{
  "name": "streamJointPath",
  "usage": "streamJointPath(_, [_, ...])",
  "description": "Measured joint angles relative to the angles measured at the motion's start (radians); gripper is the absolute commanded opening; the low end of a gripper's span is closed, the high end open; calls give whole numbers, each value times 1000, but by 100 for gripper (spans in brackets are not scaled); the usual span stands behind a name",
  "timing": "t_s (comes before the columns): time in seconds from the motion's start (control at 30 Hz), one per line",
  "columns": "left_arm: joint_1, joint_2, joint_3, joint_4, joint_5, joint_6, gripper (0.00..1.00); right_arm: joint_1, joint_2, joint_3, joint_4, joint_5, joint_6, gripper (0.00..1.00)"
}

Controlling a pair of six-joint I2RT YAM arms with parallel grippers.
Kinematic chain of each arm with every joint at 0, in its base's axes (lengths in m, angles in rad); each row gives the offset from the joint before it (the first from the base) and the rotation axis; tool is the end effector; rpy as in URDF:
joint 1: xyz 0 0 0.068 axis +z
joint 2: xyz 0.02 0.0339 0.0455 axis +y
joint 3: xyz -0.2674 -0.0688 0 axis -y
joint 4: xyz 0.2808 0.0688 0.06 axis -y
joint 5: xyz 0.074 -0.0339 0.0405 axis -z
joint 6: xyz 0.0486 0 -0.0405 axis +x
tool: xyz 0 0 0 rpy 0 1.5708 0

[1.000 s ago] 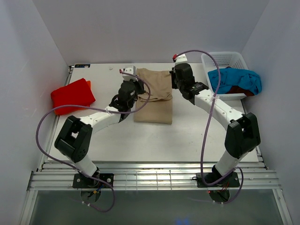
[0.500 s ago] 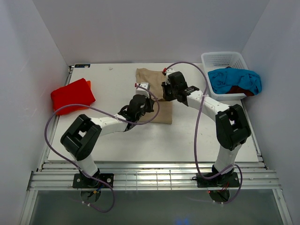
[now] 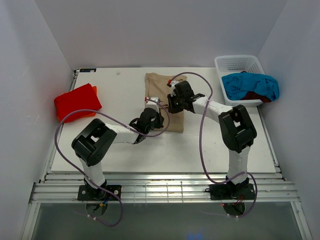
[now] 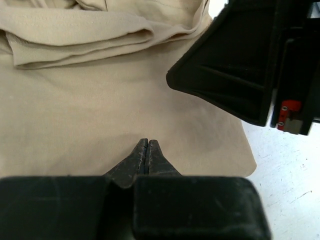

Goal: Fold and stack the t-shirts
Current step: Fold the tshirt

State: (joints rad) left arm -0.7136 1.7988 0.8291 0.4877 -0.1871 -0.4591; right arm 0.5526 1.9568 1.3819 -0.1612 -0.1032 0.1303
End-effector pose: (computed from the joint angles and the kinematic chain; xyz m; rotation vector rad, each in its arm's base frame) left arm 0.3058 -0.2528 0.1199 0.1470 2.0819 -0.5352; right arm 0.4056 0.2560 0.1768 -0.5445 2.2838 0.4627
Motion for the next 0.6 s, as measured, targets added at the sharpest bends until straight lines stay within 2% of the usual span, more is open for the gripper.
streamJointPath(0.3, [-8,66,-48,58,4,-51,0,0,99,75,0,-13,0,18])
streamJointPath(0.6, [-43,56,-118,152,-35,-100,0,-1,192,177,-1,-11,-1,17])
